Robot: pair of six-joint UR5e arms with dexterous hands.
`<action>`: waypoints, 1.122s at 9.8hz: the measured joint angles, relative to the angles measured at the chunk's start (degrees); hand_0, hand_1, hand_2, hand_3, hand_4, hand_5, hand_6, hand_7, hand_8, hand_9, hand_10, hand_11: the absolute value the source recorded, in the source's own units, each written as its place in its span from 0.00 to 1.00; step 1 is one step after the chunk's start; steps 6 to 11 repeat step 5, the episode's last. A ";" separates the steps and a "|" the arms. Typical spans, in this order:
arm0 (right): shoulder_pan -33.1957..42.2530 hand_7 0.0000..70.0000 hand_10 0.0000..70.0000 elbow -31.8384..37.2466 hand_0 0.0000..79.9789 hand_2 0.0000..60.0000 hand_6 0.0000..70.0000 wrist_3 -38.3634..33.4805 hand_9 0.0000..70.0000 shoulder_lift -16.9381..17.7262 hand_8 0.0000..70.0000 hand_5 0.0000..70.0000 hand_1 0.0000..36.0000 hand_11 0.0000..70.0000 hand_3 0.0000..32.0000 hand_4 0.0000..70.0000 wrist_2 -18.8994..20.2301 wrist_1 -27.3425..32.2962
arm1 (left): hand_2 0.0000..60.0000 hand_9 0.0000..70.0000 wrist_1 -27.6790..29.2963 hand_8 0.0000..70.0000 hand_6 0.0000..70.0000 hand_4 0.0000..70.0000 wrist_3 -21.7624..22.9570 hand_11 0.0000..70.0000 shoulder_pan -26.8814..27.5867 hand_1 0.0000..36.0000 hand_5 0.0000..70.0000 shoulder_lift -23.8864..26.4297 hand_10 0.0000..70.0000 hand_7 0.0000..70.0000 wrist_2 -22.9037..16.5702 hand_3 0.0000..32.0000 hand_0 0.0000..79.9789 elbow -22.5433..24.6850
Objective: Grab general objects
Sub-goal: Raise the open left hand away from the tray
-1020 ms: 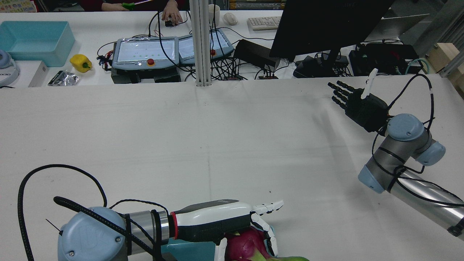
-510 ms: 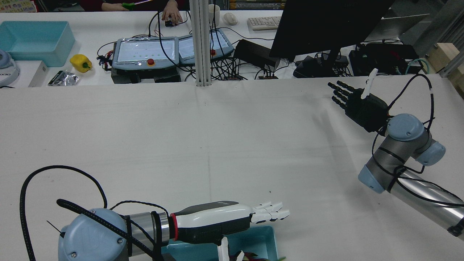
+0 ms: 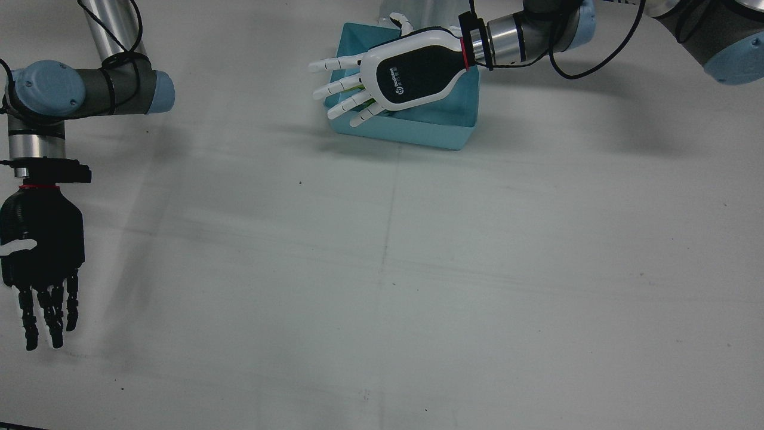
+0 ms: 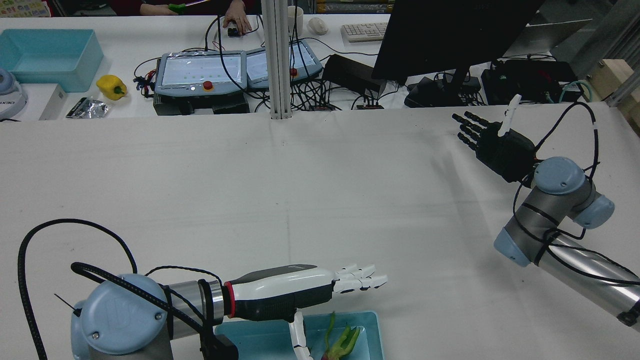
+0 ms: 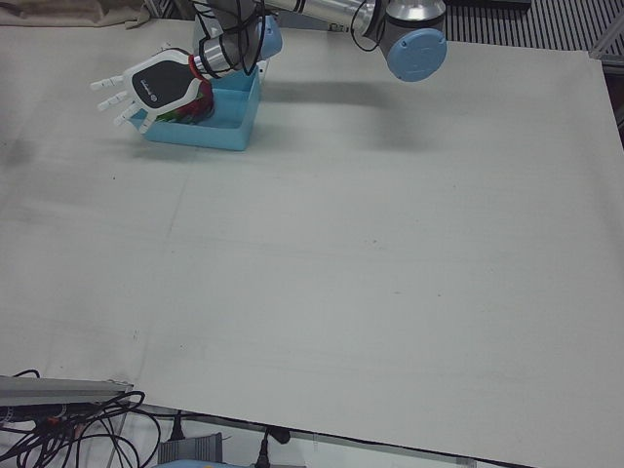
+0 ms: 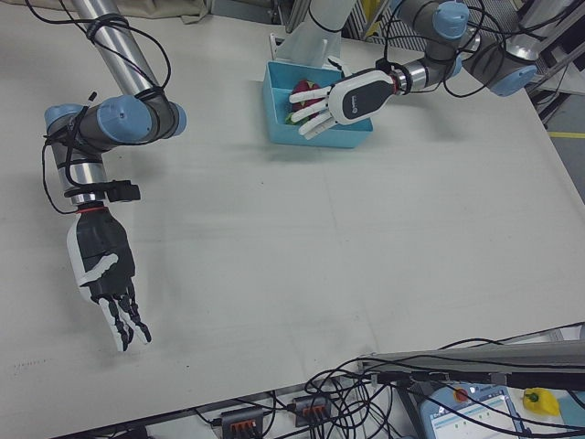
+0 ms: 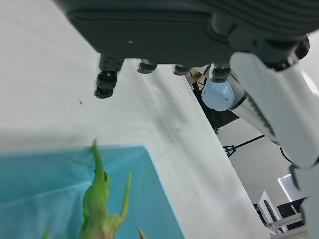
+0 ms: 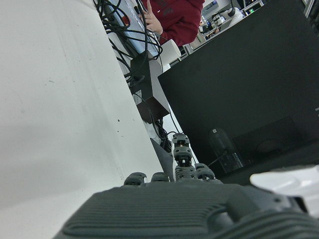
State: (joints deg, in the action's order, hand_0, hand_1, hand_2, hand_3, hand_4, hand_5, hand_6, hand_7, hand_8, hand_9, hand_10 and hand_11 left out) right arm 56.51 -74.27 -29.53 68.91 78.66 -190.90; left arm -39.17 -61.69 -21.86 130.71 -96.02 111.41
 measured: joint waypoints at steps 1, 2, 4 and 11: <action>0.00 0.00 0.00 0.00 0.00 0.00 0.00 0.00 0.00 0.00 0.00 0.00 0.00 0.00 0.00 0.00 0.00 0.00 | 0.54 0.00 1.25 0.00 0.00 0.00 0.00 0.00 -2.54 0.81 0.00 -1.04 0.00 0.00 0.42 0.00 0.68 0.19; 0.00 0.00 0.00 0.00 0.00 0.00 0.00 0.00 0.00 0.00 0.00 0.00 0.00 0.00 0.00 0.00 0.00 0.00 | 0.57 0.00 3.73 0.00 0.00 0.00 0.06 0.00 -5.56 0.81 0.00 -2.78 0.00 0.00 0.95 0.00 0.67 0.37; 0.00 0.00 0.00 0.00 0.00 0.00 0.00 0.00 0.00 0.00 0.00 0.00 0.00 0.00 0.00 0.00 0.00 0.00 | 0.35 0.00 10.61 0.00 0.00 0.00 0.86 0.00 -11.09 0.70 0.00 -7.05 0.00 0.00 2.08 0.00 0.67 -0.24; 0.00 0.00 0.00 0.00 0.00 0.00 0.00 0.00 0.00 0.00 0.00 0.00 0.00 0.00 0.00 0.00 0.00 -0.02 | 0.28 0.00 13.79 0.00 0.00 0.00 2.08 0.00 -13.30 0.66 0.00 -8.68 0.00 0.00 2.70 0.00 0.66 -1.47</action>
